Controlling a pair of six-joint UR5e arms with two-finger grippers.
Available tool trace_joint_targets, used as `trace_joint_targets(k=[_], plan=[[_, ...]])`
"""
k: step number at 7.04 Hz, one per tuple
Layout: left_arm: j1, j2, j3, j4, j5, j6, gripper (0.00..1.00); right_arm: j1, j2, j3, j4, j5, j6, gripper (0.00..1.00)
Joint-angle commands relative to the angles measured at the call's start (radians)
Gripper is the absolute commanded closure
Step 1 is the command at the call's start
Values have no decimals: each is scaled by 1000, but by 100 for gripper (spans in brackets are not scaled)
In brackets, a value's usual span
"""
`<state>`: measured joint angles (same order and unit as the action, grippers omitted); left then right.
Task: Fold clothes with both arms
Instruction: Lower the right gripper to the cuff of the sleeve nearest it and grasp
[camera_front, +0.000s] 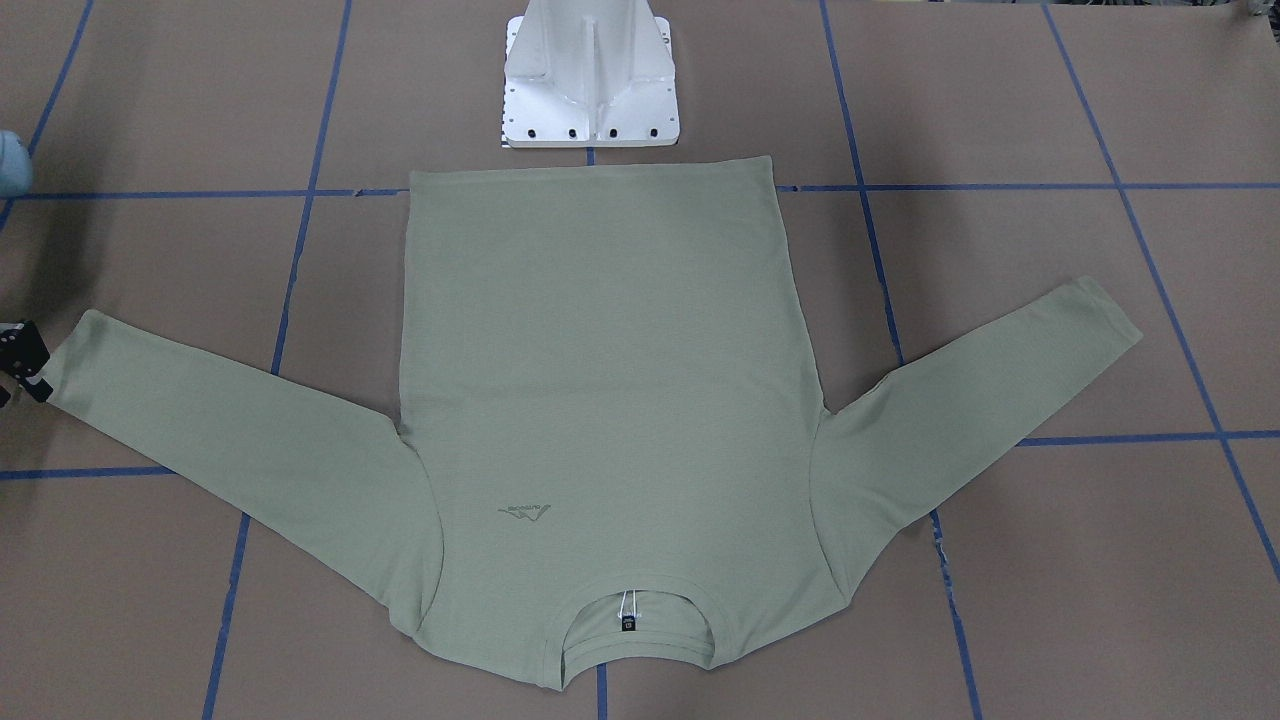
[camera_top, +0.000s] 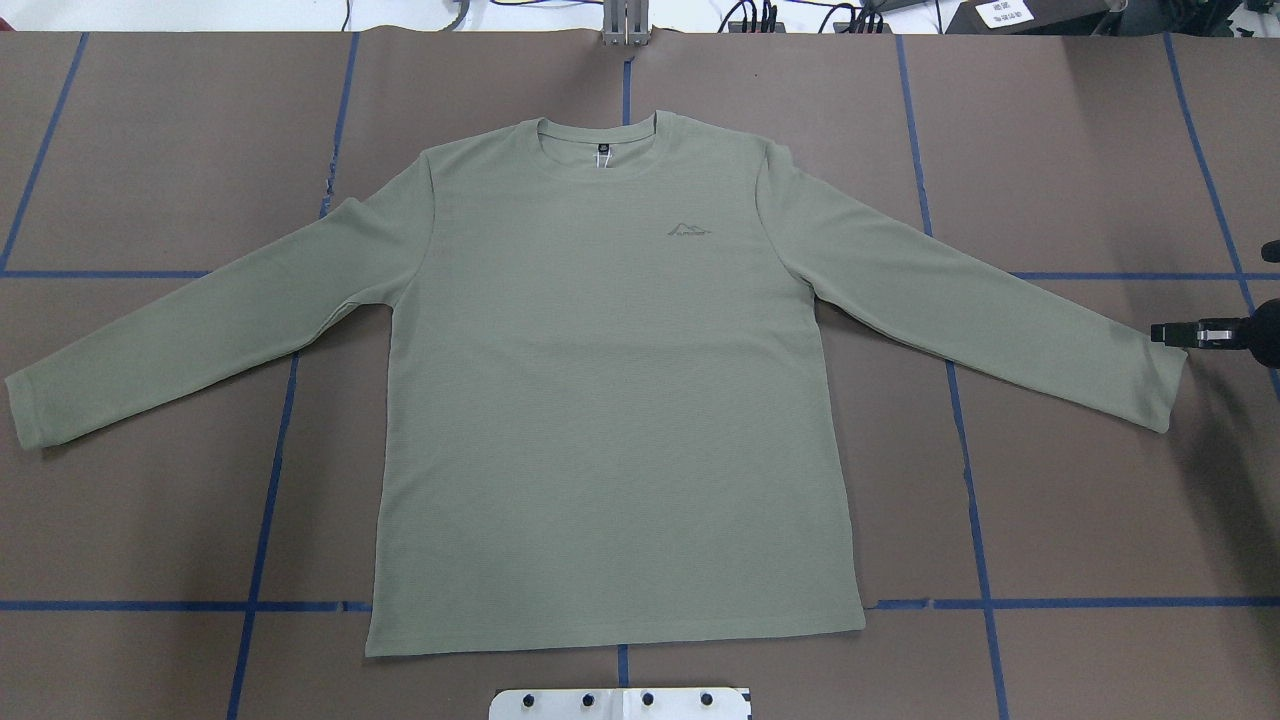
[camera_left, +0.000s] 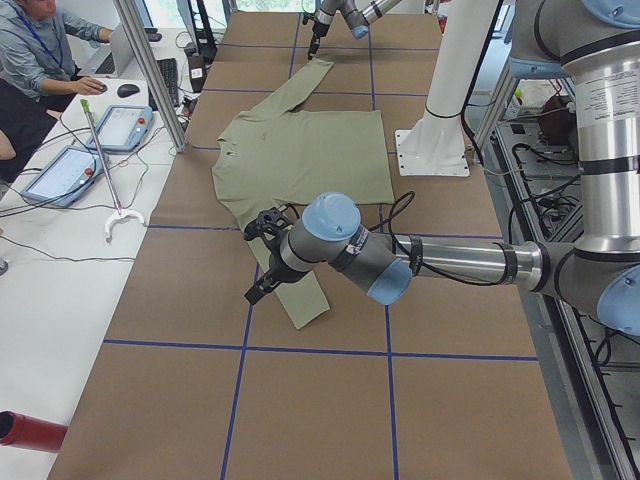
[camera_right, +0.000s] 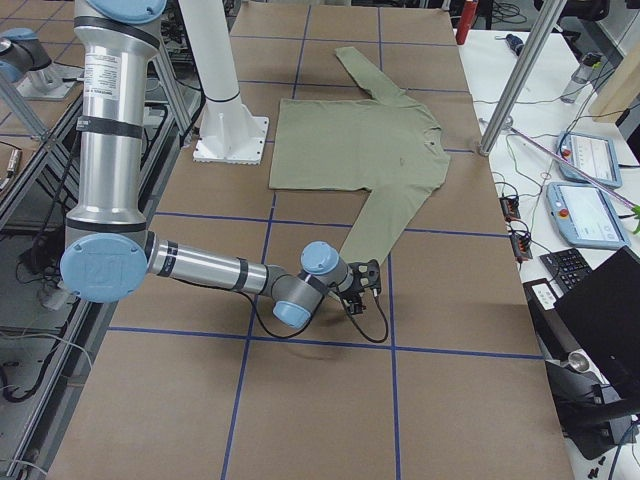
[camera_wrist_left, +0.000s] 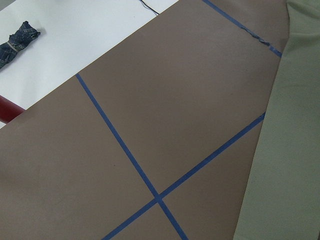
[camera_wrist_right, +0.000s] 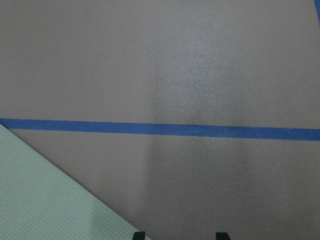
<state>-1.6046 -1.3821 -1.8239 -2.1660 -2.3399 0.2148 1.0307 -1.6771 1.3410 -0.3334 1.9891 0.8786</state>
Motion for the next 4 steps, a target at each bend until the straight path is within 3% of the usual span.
trace_joint_targets(k=[1, 4], plan=[[0, 0, 2, 0, 1, 0, 0, 2, -15, 6, 4, 0, 2, 43], [0, 0, 2, 0, 1, 0, 0, 2, -15, 3, 4, -3, 3, 44]])
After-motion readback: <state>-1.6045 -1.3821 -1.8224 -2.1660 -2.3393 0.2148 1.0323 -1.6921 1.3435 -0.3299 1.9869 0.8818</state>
